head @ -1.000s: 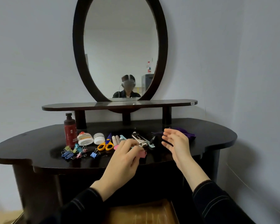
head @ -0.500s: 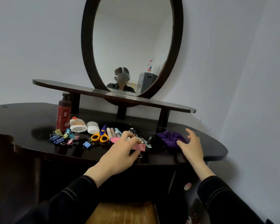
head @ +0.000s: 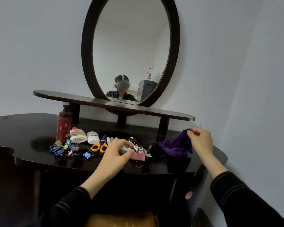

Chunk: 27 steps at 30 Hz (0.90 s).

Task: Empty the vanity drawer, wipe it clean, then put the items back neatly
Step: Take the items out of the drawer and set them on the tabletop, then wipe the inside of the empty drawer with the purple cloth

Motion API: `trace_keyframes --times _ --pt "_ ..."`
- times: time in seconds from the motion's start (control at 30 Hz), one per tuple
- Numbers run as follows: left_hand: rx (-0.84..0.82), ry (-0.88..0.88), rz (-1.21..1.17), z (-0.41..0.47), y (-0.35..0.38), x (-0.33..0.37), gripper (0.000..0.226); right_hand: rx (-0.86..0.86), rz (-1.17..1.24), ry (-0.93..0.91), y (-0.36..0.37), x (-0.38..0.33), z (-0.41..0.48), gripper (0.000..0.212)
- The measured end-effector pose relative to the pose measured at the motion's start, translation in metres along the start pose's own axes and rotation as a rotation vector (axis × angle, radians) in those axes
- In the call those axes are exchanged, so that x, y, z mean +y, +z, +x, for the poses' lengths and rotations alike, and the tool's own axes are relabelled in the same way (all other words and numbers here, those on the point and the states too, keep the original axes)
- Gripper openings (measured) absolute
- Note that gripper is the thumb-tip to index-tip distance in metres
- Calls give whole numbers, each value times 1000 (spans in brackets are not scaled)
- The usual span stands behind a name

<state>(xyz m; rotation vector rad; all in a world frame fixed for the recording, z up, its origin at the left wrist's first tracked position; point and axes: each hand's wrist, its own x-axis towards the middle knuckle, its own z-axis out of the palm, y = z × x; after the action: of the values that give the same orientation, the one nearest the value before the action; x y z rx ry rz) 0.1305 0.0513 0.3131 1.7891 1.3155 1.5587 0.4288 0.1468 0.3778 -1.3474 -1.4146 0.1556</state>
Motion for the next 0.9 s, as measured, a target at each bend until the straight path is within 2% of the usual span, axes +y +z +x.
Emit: trace_keyframes --times 0.1,0.17,0.23,0.27,0.3,0.4,0.43,0.5,0.6,0.7,0.8,0.9 --pt "70 -45 -137 -10 -2 11 8 -34 247 -10 -26 -49 4 15" --pt "172 28 -118 -23 0 23 12 -75 336 -14 -42 -77 -1 15" --pt "204 161 -70 -35 8 48 10 -107 412 -7 -55 -100 -10 14" --pt "166 208 -64 -39 13 63 5 -131 468 17 -61 -111 -16 15" --pt "107 235 -55 -42 21 77 13 -161 528 48 -67 -121 -23 16" --pt "-147 161 -46 -49 46 113 69 -271 623 140 -82 -147 -50 18" --pt "-233 133 -86 -55 55 121 76 -312 633 162 -87 -153 -60 17" --pt "-365 90 -257 -70 69 123 61 -403 693 179 -94 -160 -81 16" --pt "-495 -130 -482 -102 73 106 28 -483 873 203 -104 -160 -108 16" --pt "-529 -295 -443 -137 60 76 12 -494 997 239 -111 -143 -134 17" --pt "-348 -578 -616 -159 40 47 17 -499 996 303 -98 -107 -171 25" --pt "-84 -885 -1001 -165 21 25 34 -692 814 423 -64 -64 -223 28"
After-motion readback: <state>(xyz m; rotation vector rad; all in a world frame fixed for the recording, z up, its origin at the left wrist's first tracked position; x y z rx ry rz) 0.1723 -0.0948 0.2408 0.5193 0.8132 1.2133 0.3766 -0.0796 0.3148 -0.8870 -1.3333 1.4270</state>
